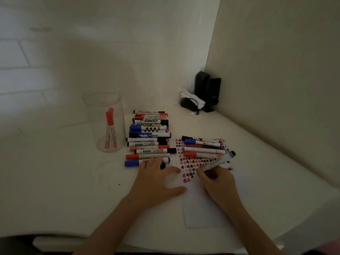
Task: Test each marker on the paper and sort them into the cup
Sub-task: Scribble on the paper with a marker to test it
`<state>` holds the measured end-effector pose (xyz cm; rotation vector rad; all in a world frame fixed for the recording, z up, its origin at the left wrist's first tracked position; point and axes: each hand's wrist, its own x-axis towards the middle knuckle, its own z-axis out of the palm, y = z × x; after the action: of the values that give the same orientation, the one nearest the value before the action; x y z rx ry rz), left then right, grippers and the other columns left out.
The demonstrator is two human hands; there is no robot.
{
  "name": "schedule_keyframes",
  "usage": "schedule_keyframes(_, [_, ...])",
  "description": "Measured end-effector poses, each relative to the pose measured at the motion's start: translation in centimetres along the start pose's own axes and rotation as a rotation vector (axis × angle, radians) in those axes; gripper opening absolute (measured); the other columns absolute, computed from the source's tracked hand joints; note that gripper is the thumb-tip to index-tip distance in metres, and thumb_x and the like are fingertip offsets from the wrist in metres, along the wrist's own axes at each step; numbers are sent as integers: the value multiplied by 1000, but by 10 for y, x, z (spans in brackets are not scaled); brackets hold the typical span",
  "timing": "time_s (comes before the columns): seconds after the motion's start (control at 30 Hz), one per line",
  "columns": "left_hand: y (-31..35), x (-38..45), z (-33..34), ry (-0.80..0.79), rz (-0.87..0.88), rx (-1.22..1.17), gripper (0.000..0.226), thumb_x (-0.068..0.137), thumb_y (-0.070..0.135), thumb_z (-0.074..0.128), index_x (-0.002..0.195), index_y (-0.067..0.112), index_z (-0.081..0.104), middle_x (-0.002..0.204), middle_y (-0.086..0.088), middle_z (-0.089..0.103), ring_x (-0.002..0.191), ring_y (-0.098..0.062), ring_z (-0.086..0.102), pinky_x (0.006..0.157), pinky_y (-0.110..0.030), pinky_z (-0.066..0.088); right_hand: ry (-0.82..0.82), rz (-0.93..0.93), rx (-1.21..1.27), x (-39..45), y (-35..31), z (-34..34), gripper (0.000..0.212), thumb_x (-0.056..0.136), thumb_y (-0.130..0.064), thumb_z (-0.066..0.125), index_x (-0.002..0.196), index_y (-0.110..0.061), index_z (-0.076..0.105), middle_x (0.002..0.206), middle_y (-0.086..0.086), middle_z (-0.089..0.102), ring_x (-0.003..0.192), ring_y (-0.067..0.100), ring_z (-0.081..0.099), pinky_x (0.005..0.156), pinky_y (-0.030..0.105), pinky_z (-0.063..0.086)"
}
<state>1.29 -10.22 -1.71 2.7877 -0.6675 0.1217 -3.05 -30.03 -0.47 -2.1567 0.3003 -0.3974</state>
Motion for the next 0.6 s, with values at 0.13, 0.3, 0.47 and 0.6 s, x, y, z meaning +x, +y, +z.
schedule_keyframes(0.13, [0,-1,-1,-2,-3,1,75,65,91,29,129,55,38,123,9,37,120,-13,32,108,-37,24,-23,-37,-13,-2,-1,0,29,86,-28,68,65,-10,60,52,-4,57,44,-3,53,46,6,38])
schedule_keyframes(0.3, [1,-1,-2,7,-1,17,81,60,92,20,129,54,40,118,10,38,116,-11,34,105,-35,26,-30,-44,-16,-2,-3,-1,28,86,-29,68,67,-10,62,54,-4,58,46,-5,53,47,4,38])
schedule_keyframes(0.47, [-1,0,1,11,1,11,84,58,96,21,128,54,42,119,10,39,117,-12,35,105,-35,25,-24,-53,11,-4,-7,-2,24,87,-25,68,69,-11,61,57,-5,58,48,-7,54,46,4,39])
schedule_keyframes(0.6, [0,1,0,-8,-7,16,84,58,95,19,129,54,39,123,10,39,120,-12,33,108,-36,24,-22,-51,27,-4,-6,-3,24,87,-24,67,67,-13,58,56,-5,57,44,-6,53,44,4,38])
